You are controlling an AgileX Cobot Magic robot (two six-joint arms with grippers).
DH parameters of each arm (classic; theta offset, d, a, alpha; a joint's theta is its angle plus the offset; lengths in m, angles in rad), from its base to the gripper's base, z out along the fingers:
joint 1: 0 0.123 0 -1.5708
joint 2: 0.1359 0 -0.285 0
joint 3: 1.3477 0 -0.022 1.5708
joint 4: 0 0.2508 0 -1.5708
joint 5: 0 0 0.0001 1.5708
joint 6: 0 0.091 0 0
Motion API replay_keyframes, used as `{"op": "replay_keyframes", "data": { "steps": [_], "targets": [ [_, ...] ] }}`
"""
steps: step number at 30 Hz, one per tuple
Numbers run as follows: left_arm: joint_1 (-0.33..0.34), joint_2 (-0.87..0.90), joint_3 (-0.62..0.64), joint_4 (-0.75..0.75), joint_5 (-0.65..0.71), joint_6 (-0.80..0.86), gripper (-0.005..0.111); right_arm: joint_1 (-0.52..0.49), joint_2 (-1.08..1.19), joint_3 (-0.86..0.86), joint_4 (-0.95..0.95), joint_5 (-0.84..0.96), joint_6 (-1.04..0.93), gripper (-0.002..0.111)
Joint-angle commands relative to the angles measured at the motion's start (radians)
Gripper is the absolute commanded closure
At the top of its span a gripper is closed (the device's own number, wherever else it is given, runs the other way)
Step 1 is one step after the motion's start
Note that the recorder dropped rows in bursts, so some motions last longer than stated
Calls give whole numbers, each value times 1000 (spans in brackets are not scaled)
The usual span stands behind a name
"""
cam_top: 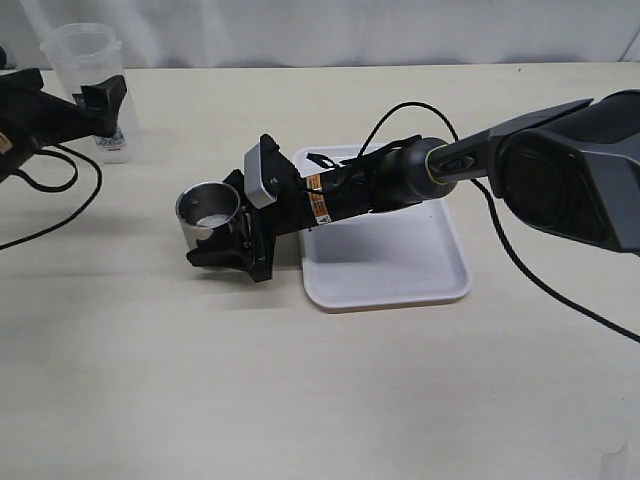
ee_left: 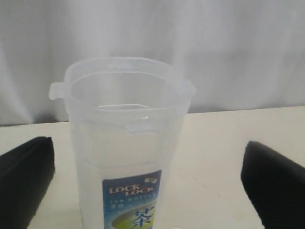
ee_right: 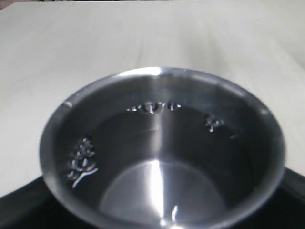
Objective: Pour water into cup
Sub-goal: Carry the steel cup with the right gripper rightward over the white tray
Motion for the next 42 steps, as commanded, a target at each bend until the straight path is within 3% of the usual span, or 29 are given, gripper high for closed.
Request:
{"op": "replay_keyframes", "data": {
  "steps": [1, 11, 31, 42],
  "targets": [
    [2, -63, 75, -2, -66, -22, 2, -4, -2, -1, 17, -3, -4, 104],
    [2, -320, 204, 71, 17, -22, 2, -4, -6, -1, 21, -12, -9, 104],
    [2, -321, 204, 71, 37, -22, 2, -8, -121, -1, -11, -13, 23, 104],
    [2, -321, 204, 71, 29, -22, 2, -96, -199, -1, -128, -17, 136, 104]
  ]
}}
